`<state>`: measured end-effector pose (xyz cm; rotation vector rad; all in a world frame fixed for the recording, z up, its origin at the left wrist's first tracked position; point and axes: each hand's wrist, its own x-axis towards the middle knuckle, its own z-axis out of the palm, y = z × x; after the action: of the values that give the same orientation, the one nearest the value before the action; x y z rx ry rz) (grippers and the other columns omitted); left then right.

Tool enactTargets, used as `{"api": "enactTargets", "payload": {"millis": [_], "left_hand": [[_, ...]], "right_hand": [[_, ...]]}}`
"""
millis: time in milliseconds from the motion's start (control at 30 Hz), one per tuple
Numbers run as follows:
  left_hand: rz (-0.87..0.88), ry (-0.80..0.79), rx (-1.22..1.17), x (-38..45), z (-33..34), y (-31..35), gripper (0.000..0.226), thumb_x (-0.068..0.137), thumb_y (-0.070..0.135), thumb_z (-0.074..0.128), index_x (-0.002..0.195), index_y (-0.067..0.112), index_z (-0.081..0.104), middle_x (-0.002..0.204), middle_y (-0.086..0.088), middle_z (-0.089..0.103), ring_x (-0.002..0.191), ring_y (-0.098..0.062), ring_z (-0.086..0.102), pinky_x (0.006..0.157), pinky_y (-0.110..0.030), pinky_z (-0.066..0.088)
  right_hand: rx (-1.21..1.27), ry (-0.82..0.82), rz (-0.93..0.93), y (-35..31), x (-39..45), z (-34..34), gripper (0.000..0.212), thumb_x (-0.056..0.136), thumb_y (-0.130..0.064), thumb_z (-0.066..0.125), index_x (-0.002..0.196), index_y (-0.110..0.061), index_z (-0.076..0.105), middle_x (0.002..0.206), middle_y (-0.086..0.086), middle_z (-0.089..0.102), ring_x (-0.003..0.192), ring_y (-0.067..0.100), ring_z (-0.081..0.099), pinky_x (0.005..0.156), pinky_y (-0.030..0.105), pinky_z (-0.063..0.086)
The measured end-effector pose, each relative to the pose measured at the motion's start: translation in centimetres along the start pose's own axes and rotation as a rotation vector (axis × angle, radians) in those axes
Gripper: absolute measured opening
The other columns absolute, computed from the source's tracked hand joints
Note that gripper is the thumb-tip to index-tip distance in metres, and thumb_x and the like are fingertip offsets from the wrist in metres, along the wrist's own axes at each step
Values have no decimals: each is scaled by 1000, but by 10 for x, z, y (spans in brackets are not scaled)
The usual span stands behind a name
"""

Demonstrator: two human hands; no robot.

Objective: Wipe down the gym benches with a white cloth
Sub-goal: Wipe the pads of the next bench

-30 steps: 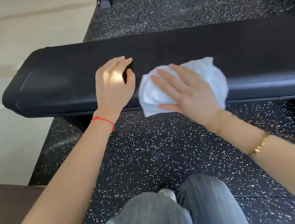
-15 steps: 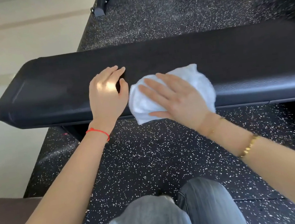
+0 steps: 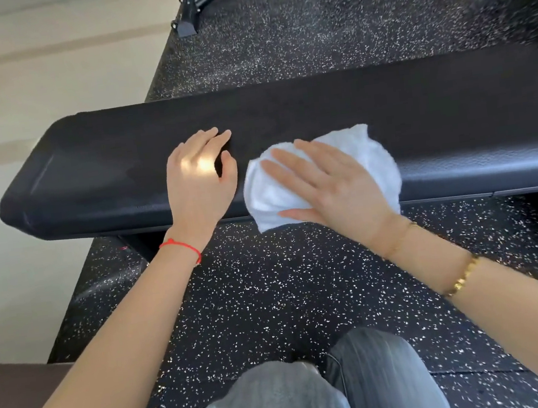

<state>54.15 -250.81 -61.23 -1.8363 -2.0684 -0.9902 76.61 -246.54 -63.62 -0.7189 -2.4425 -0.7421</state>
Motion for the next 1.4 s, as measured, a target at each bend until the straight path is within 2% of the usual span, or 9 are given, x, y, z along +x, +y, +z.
{"api": "enactTargets", "payload": {"millis": [100,267,500,600,733,1000,1100,1200,1400], "left_hand": [[13,2,-6,1,-2,-1,35,94,18,47,119,11,70,125,-9,67,122,-25,61,106,-43,45],[-16,-3,12,-1,0,1,36,95,20,46,122,13,69,129,-7,66,125,-23,58,110,-44,41],[-26,-21,13,1,-2,5,36,93,14,47,121,11,69,129,-10,65,126,-27,58,108,-46,42],[-19,-15,-1,1,-4,5,35,93,16,48,121,11,70,127,-9,66,124,-24,59,107,-44,43],[-38,-4,1,1,-3,8,36,93,17,47,120,12,70,127,-9,67,123,-24,60,108,-44,43],[-20,-1,-8,2,-1,4,36,90,16,47,117,11,71,124,-9,68,121,-25,61,105,-44,45],[1,28,-31,2,-1,1,35,90,18,49,115,12,73,121,-8,70,118,-23,64,103,-40,49],[-19,44,-42,2,-1,0,34,90,20,50,114,14,73,120,-6,71,117,-20,64,104,-37,48],[-52,-8,-23,3,-4,9,35,91,18,49,117,13,71,123,-7,69,121,-22,61,107,-43,44]], "right_hand": [[1,22,-38,16,-17,-4,61,101,-56,46,148,-19,45,149,3,50,133,29,53,108,43,44],[68,53,94,57,-65,-13,62,96,-55,57,146,-18,49,145,3,54,132,31,53,105,46,46],[35,9,18,2,-2,1,62,100,-59,44,146,-18,48,147,2,53,130,30,54,107,43,45],[77,38,12,27,-32,-3,59,101,-53,48,148,-18,45,149,4,50,134,30,51,109,44,43],[104,41,143,71,-80,-14,65,95,-54,59,148,-20,46,148,2,51,135,30,49,109,45,42],[12,-7,35,1,-6,-3,63,98,-60,45,147,-20,48,147,1,52,132,28,53,109,41,44],[20,52,1,25,-32,-6,60,98,-54,52,146,-19,48,147,2,52,132,29,53,109,42,43],[59,77,98,63,-75,-11,62,95,-54,59,146,-20,48,147,2,53,133,31,52,108,45,44],[14,8,87,54,-54,-10,65,96,-61,49,146,-18,48,146,3,53,133,32,51,105,43,40]]}}
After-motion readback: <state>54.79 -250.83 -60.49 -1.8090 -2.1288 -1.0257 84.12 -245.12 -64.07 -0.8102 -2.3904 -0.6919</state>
